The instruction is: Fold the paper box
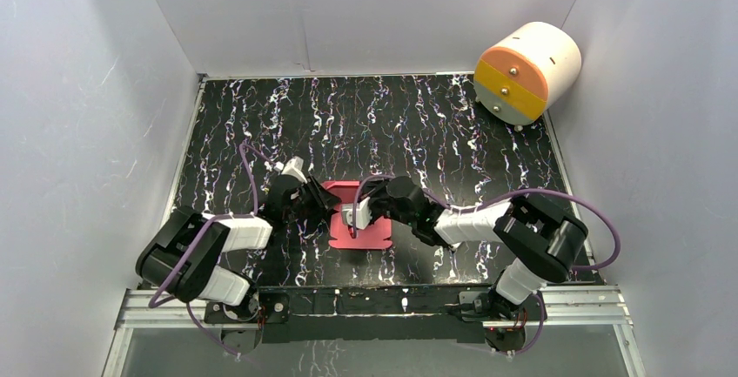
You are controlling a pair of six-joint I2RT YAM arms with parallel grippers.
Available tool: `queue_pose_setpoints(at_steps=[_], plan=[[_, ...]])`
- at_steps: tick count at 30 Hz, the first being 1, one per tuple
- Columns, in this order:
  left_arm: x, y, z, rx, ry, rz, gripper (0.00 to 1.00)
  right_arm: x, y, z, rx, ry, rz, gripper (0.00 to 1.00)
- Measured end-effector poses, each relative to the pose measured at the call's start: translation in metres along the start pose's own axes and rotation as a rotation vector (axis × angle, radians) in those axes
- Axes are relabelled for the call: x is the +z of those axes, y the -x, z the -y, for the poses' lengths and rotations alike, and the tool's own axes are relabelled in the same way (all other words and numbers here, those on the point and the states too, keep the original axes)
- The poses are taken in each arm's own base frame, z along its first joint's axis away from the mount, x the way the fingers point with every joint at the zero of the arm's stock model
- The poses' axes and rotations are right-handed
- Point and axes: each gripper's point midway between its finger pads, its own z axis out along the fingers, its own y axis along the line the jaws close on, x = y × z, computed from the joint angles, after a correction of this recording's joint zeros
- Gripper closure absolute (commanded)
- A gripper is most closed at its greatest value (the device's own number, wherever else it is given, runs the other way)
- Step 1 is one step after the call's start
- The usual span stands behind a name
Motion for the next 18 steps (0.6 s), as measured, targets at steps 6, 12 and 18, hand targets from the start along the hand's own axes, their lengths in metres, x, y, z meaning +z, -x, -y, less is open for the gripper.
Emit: queue_pose_setpoints(at_steps=[6, 12, 18], plan=[[-0.006, 0.005, 0.006, 0.038, -0.014, 0.014, 0.69, -0.003, -0.002, -0.005, -0.056, -0.031, -0.008, 1.00], [-0.028, 0.024, 0.026, 0.092, -0.050, 0.088, 0.66, -0.006, -0.004, -0.004, -0.088, -0.052, -0.021, 1.00], [-0.050, 0.051, 0.030, 0.112, -0.011, 0.220, 0.66, -0.006, -0.005, -0.003, -0.104, -0.058, -0.022, 1.00]])
